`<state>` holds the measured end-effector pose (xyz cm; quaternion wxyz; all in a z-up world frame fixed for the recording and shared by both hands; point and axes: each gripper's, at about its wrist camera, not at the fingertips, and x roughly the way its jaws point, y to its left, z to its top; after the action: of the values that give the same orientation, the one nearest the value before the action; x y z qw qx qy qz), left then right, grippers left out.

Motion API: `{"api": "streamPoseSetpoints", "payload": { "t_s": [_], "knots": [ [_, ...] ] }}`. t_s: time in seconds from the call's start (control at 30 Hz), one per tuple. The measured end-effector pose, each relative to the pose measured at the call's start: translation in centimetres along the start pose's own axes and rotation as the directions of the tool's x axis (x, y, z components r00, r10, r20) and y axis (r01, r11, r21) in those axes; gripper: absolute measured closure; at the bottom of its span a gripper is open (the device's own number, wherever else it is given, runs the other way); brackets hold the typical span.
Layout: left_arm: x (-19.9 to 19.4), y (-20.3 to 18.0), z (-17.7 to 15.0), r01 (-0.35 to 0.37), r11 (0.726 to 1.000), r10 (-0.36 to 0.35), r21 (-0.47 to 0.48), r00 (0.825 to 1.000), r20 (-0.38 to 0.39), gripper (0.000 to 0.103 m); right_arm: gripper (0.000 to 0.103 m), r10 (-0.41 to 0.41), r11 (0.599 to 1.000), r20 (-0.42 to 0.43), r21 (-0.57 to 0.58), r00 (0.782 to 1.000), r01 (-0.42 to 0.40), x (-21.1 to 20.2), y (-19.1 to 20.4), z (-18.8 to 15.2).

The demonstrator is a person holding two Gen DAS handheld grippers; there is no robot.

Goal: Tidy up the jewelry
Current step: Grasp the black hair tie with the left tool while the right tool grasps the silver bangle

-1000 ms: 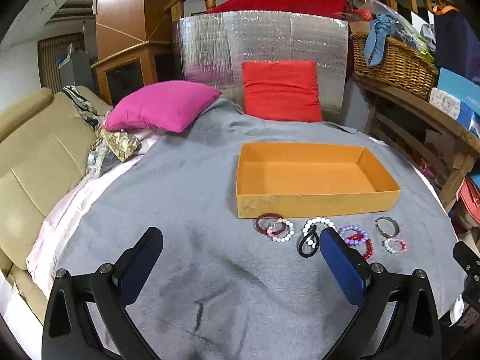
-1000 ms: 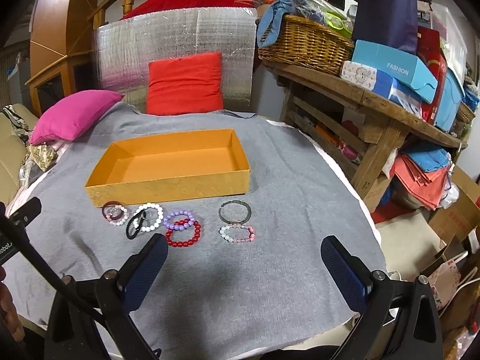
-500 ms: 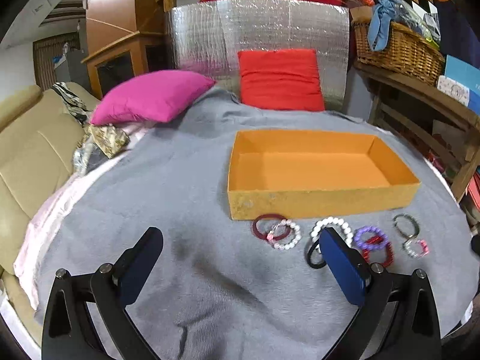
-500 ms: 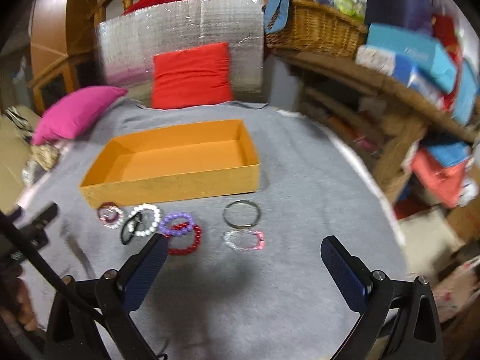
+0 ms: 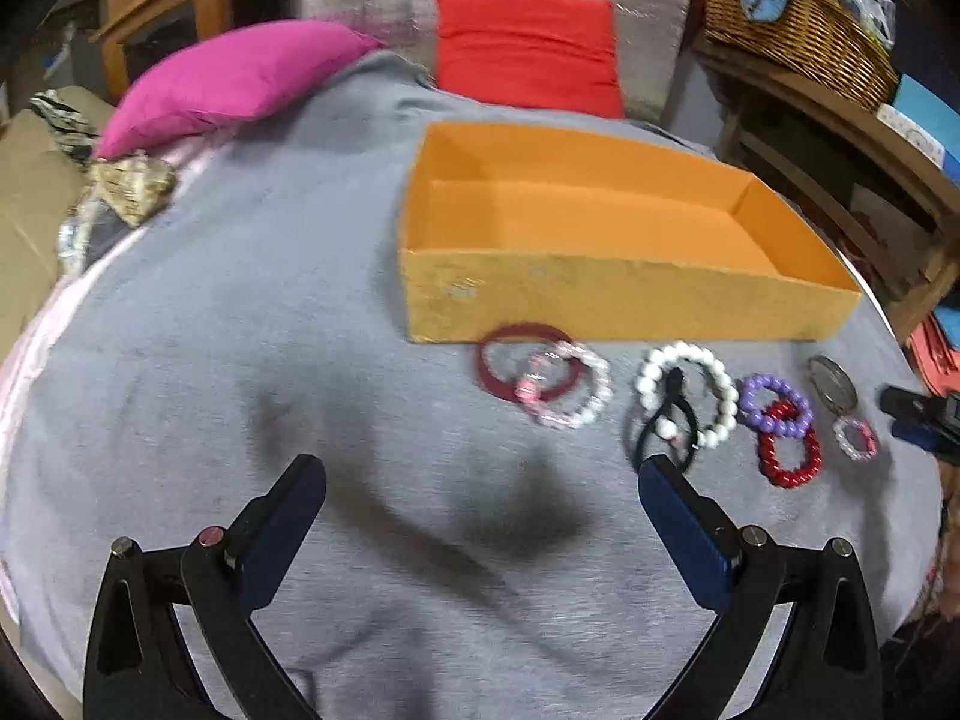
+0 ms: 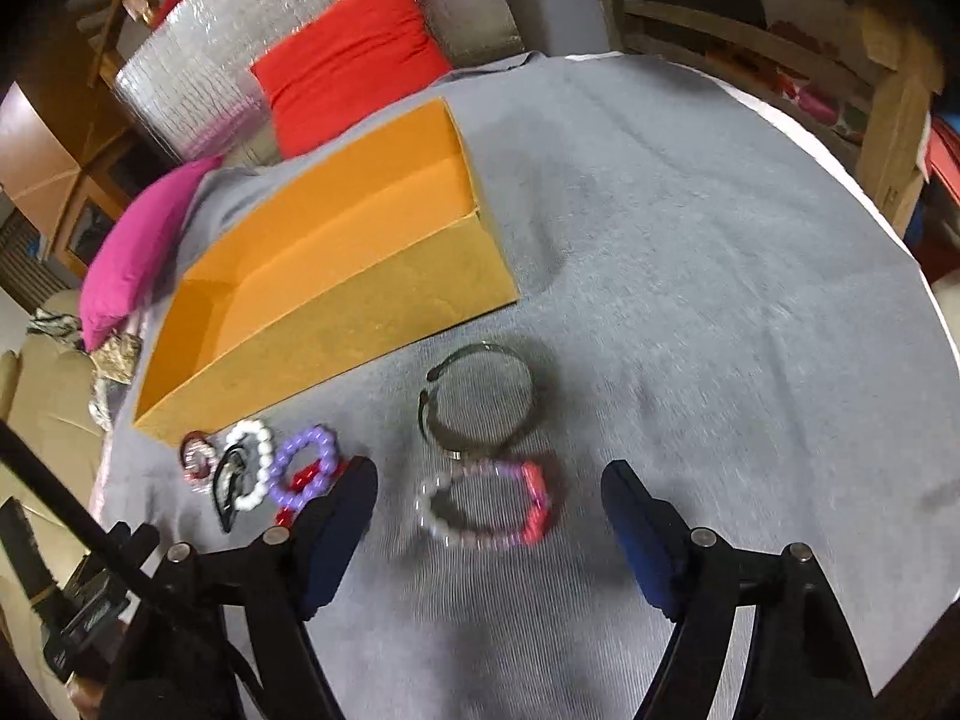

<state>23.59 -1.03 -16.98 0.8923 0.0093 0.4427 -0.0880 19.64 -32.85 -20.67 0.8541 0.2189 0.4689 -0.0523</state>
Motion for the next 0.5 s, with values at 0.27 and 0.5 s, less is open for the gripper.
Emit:
{"api": "streamPoseSetpoints", "payload": {
  "t_s": [0.27, 0.5],
  "knots": [
    [1.7, -2.5, 0.6, 0.048, 0.996, -0.045, 0.069, 0.998, -0.042, 0.000, 0.023, -0.074, 0.997, -0.044, -0.033, 0.996, 0.072, 3.0, 1.0, 1.4],
    [4.1, -4.9, 1.9, 0.122, 0.988, -0.114, 0.091, 0.989, -0.092, 0.006, 0.025, -0.129, 0.988, -0.064, -0.092, 0.990, 0.123, 4.8, 2.1, 2.3]
  ]
}}
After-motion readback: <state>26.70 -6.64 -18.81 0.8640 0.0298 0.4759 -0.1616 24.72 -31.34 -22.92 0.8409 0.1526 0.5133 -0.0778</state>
